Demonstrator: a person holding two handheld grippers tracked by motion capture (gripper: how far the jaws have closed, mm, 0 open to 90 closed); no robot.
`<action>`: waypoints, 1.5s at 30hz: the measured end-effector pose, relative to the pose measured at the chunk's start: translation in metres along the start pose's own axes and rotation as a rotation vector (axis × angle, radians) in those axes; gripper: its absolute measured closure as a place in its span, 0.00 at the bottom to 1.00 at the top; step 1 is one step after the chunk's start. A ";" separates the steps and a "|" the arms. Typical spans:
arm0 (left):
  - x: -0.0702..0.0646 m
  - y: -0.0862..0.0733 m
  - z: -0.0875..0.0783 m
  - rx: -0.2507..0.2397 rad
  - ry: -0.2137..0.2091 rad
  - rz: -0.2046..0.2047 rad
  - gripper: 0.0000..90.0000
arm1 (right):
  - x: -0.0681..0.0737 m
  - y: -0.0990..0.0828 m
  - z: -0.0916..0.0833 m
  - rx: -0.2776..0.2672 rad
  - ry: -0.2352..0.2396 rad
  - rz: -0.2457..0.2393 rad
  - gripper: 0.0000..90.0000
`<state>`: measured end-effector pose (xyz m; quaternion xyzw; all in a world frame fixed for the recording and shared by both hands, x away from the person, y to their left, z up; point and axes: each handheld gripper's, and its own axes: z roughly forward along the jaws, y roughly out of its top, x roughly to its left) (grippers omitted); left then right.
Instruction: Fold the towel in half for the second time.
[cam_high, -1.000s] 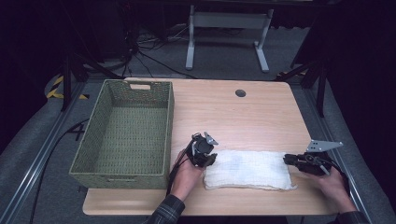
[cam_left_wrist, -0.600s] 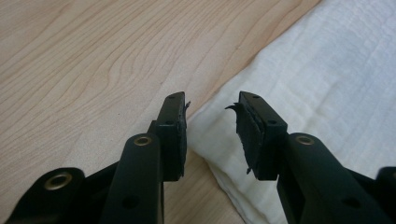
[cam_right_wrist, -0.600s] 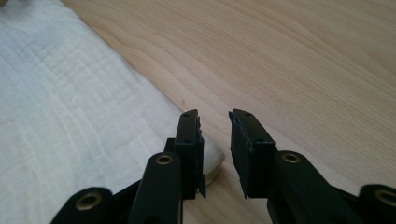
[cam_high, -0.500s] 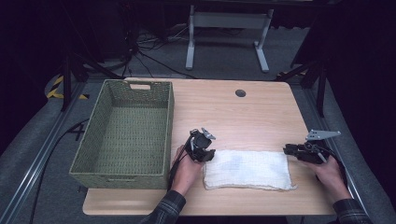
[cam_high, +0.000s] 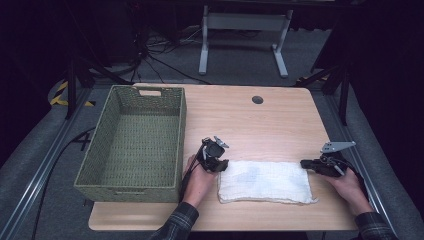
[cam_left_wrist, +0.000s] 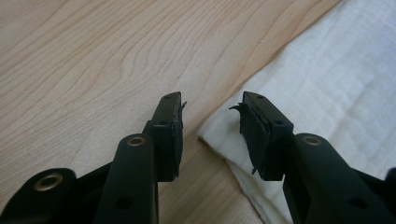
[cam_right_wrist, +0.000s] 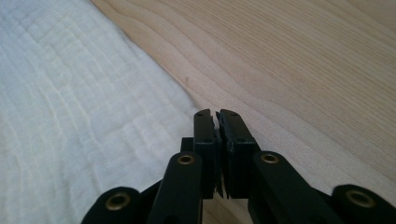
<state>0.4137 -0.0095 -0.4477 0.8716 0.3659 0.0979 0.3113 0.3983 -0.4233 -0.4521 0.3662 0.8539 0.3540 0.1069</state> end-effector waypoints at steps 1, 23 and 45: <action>0.000 0.000 0.001 0.003 -0.003 -0.001 0.67 | 0.000 0.000 0.000 0.002 -0.001 -0.002 0.96; 0.002 0.011 -0.003 -0.064 0.011 -0.012 0.95 | -0.008 0.009 -0.007 -0.035 -0.073 -0.014 0.98; 0.006 0.017 -0.023 -0.169 0.031 0.001 0.95 | -0.012 0.026 -0.021 -0.122 -0.106 -0.032 0.98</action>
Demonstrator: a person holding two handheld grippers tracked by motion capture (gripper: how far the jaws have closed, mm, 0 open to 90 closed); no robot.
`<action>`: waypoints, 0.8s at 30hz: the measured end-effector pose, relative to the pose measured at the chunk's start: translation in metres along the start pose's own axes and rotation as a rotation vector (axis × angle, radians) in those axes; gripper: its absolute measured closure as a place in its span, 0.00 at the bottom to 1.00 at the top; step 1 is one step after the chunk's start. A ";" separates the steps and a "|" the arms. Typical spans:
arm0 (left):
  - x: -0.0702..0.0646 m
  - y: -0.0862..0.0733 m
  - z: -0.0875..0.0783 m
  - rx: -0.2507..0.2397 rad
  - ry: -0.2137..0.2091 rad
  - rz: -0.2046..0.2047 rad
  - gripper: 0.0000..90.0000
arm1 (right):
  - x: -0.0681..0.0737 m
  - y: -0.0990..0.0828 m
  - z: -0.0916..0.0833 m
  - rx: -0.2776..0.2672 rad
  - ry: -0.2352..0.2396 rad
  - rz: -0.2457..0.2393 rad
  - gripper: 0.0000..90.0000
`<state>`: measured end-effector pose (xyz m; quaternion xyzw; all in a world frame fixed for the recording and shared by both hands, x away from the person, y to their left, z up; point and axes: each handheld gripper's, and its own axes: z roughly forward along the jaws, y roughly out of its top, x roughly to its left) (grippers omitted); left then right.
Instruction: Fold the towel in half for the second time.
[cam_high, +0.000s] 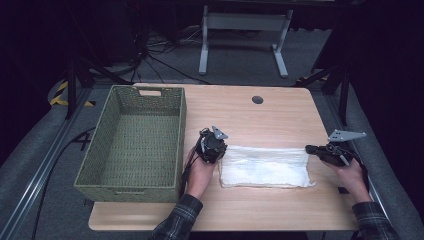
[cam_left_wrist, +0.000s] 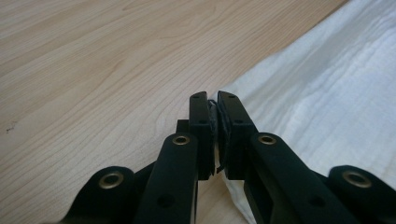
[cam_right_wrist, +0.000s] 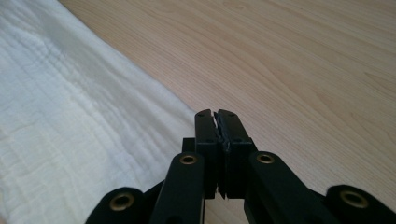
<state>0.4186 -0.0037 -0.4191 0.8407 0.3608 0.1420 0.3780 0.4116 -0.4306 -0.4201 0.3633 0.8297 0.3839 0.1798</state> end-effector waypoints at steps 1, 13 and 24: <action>-0.001 0.000 -0.002 -0.005 -0.001 -0.003 0.95 | 0.001 -0.001 -0.003 -0.005 0.001 -0.001 0.98; -0.013 -0.008 -0.018 -0.007 -0.018 0.045 0.95 | 0.015 -0.007 -0.023 -0.047 0.029 -0.007 0.98; -0.028 -0.017 -0.033 0.003 -0.020 0.085 0.95 | 0.031 -0.018 -0.034 -0.048 0.052 -0.012 0.98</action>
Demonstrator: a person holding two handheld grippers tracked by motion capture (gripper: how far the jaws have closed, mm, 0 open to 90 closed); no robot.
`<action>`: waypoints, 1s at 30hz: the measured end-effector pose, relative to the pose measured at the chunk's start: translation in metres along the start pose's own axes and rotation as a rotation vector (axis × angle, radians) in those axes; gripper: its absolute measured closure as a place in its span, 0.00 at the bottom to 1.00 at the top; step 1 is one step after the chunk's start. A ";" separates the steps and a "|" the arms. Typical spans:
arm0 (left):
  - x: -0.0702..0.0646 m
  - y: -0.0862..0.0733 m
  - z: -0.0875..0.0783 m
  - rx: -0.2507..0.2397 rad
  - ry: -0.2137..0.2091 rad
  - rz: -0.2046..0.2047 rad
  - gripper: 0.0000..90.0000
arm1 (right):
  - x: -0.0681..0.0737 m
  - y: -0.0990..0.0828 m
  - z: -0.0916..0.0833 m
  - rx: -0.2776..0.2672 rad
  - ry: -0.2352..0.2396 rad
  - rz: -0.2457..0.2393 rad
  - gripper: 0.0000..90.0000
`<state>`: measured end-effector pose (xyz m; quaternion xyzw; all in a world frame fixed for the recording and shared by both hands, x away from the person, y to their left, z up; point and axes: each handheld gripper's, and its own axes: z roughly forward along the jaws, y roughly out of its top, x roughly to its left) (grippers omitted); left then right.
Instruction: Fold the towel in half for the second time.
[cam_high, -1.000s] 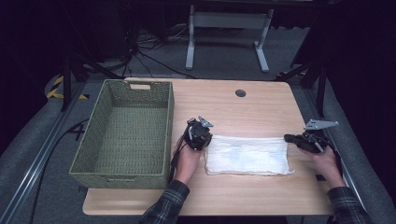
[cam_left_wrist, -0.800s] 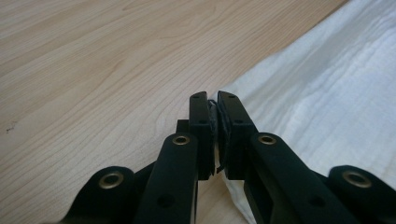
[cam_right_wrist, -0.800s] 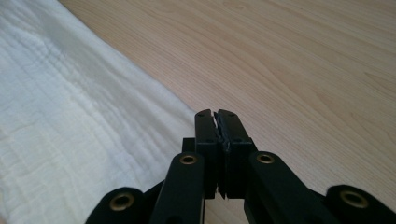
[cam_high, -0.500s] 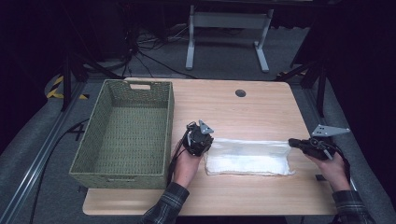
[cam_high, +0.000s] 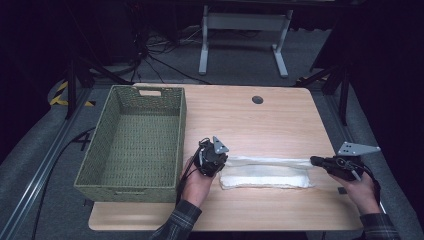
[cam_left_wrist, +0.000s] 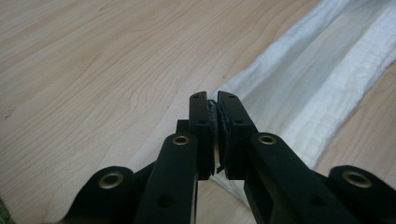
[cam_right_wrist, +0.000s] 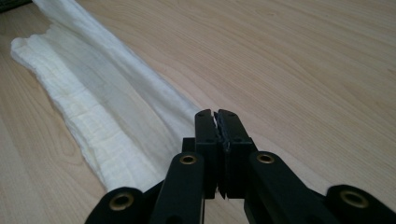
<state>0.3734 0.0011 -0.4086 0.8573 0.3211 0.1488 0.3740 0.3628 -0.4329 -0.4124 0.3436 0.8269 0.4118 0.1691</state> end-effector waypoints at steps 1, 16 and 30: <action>-0.001 -0.001 -0.001 0.007 -0.001 0.007 0.95 | 0.000 -0.001 -0.001 0.002 0.002 0.000 0.98; -0.019 -0.017 -0.004 0.052 -0.025 0.022 0.95 | 0.013 -0.020 -0.005 0.029 0.036 0.016 0.97; -0.026 -0.029 -0.005 0.088 -0.066 0.005 0.90 | 0.028 -0.030 -0.011 0.033 0.080 0.021 0.91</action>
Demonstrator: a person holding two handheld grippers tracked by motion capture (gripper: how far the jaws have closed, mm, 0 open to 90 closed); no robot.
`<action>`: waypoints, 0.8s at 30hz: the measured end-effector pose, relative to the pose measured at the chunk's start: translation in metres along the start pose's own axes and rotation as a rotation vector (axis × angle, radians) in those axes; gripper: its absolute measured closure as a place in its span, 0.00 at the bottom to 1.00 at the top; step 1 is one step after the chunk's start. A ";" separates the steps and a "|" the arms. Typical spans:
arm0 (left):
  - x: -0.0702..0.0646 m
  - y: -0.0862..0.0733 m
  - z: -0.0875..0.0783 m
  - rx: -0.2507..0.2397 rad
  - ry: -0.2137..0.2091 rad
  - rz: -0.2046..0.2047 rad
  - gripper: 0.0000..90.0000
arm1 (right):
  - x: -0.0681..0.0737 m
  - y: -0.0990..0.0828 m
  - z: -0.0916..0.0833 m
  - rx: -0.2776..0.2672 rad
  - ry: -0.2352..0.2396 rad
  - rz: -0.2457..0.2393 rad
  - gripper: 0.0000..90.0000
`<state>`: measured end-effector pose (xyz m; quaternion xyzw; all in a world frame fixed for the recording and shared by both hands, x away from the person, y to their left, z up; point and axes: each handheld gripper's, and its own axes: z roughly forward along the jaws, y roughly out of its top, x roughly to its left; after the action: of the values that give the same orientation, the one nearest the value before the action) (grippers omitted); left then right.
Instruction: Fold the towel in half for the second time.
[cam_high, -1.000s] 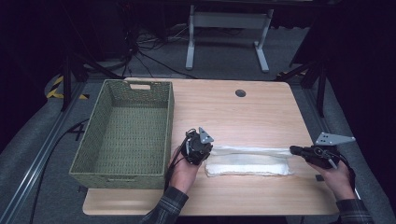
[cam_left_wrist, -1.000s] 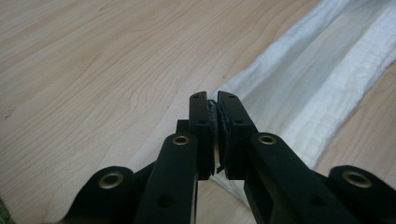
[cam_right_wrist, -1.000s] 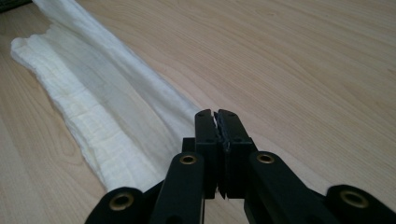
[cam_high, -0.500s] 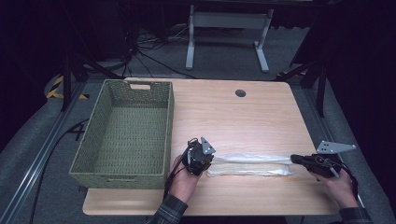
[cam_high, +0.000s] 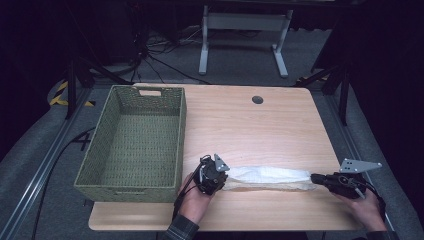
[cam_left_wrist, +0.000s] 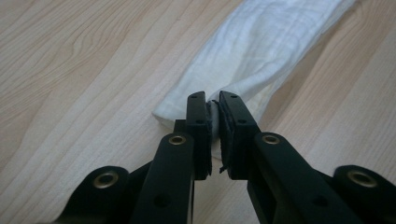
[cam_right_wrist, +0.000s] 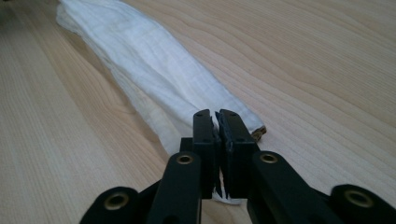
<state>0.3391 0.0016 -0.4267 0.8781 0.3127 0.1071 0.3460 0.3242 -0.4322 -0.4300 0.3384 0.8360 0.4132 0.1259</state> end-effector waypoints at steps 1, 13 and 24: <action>-0.001 0.001 -0.002 -0.009 -0.002 -0.001 0.88 | 0.001 0.000 -0.002 -0.004 0.007 0.008 0.89; 0.001 0.006 0.007 -0.007 -0.087 -0.013 0.90 | 0.005 -0.001 0.001 -0.007 0.042 0.029 0.99; 0.008 -0.001 0.031 0.111 -0.057 0.051 0.96 | 0.005 -0.008 0.022 0.152 0.026 -0.023 1.00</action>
<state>0.3580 -0.0097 -0.4503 0.9062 0.2859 0.0732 0.3030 0.3281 -0.4186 -0.4497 0.3319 0.8703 0.3516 0.0937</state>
